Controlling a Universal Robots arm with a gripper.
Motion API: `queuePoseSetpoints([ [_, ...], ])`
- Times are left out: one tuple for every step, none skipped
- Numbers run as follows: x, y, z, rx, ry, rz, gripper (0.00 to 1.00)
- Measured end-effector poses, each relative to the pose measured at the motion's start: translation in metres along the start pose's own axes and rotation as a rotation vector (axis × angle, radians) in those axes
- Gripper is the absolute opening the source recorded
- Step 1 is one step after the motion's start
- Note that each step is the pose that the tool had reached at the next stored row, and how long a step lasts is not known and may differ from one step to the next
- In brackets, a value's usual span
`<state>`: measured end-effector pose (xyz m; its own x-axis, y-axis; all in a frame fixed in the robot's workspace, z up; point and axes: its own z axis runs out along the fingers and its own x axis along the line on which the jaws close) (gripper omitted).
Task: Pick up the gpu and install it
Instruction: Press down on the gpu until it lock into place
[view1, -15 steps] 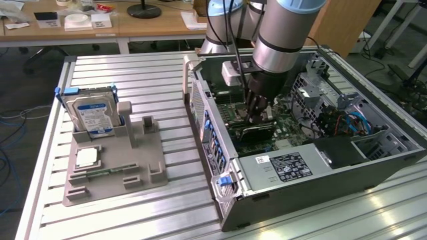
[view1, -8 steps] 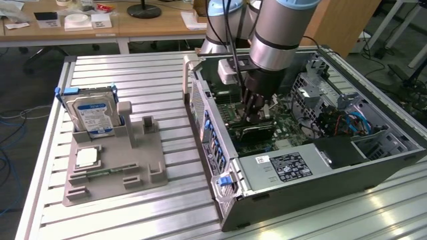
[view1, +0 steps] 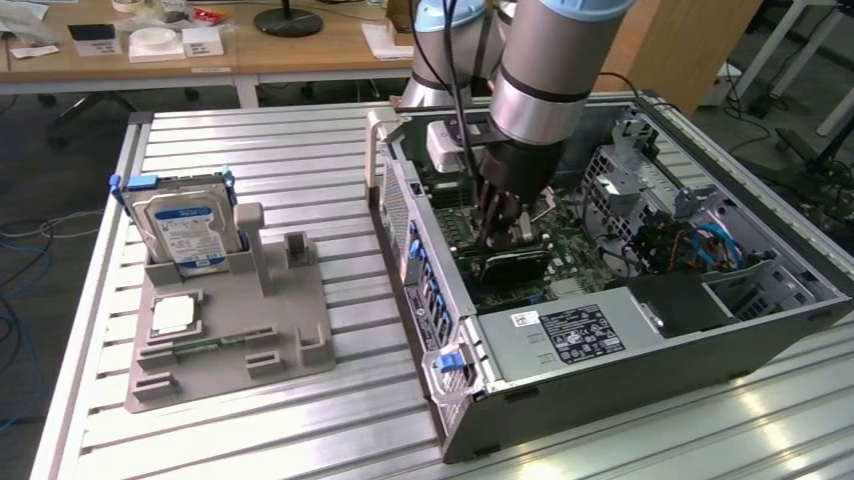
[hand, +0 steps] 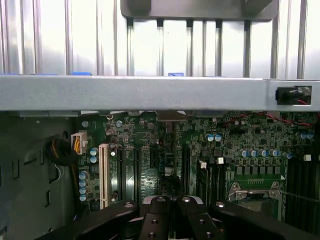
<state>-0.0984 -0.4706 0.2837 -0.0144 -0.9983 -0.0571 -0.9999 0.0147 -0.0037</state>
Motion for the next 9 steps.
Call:
queuePoseSetpoints([
  [0.0011,0.001,-0.0001,0.0,0.0,-0.001,0.1],
  [0.0022,0.0022,-0.0001,-0.0001,0.0,-0.003,0.1],
  [0.0028,0.0034,-0.0001,-0.0003,-0.0001,-0.005,0.1],
  [0.0031,0.0045,-0.0001,-0.0004,-0.0001,-0.009,0.1],
  [0.0033,0.0054,-0.0001,-0.0007,-0.0001,-0.013,0.1],
  [0.0034,0.0065,-0.0001,-0.0011,-0.0001,-0.017,0.1],
  [0.0035,0.0075,-0.0001,-0.0014,-0.0001,-0.02,0.1],
  [0.0037,0.0085,-0.0001,-0.0016,-0.0001,-0.024,0.1],
  [0.004,0.0098,-0.0001,-0.0019,-0.0001,-0.028,0.1],
])
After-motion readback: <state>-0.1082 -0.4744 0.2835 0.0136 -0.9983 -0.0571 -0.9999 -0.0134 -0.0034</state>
